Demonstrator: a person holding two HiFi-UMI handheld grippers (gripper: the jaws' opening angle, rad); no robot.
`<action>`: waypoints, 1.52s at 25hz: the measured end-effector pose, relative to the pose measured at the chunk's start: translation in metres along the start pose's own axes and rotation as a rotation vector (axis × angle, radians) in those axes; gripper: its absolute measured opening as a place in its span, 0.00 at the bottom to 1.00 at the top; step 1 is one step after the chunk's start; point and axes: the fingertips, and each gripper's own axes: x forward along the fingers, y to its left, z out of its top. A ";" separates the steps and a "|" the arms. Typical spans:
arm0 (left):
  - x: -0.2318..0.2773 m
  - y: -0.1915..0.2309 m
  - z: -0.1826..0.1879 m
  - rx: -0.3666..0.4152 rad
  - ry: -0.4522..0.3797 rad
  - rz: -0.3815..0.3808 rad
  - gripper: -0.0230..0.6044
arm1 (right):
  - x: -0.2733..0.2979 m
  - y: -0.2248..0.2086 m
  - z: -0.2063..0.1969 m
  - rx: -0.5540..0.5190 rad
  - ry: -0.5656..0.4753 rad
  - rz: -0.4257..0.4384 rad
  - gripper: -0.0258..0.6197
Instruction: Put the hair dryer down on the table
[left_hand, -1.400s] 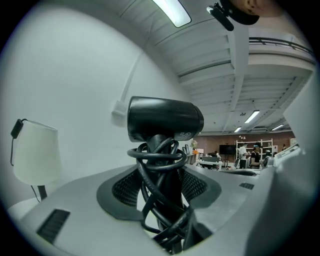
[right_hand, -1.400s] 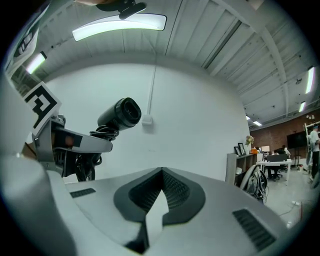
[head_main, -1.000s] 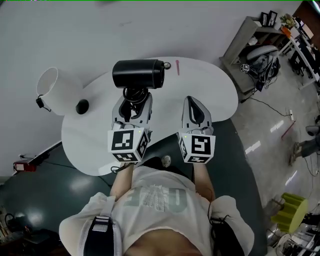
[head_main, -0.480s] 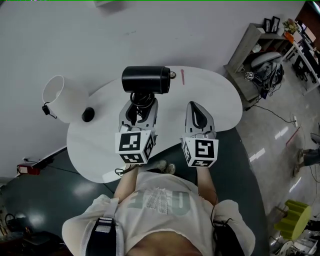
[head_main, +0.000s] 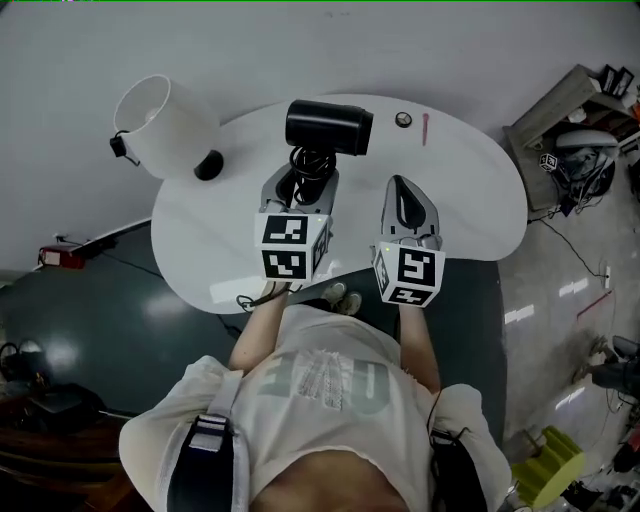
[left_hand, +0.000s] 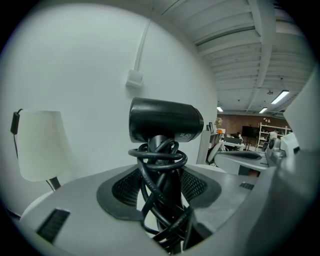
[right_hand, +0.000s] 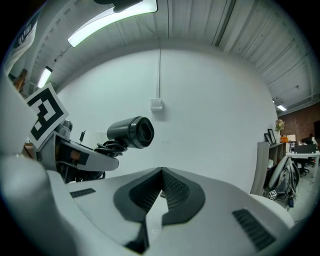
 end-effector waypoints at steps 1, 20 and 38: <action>0.002 0.005 -0.009 -0.004 0.024 0.007 0.40 | 0.004 0.005 -0.005 0.000 0.013 0.009 0.03; 0.058 0.036 -0.165 -0.083 0.382 0.009 0.40 | 0.043 0.036 -0.105 0.042 0.271 0.054 0.04; 0.080 0.042 -0.240 -0.115 0.583 0.033 0.40 | 0.035 0.037 -0.138 0.018 0.364 0.057 0.04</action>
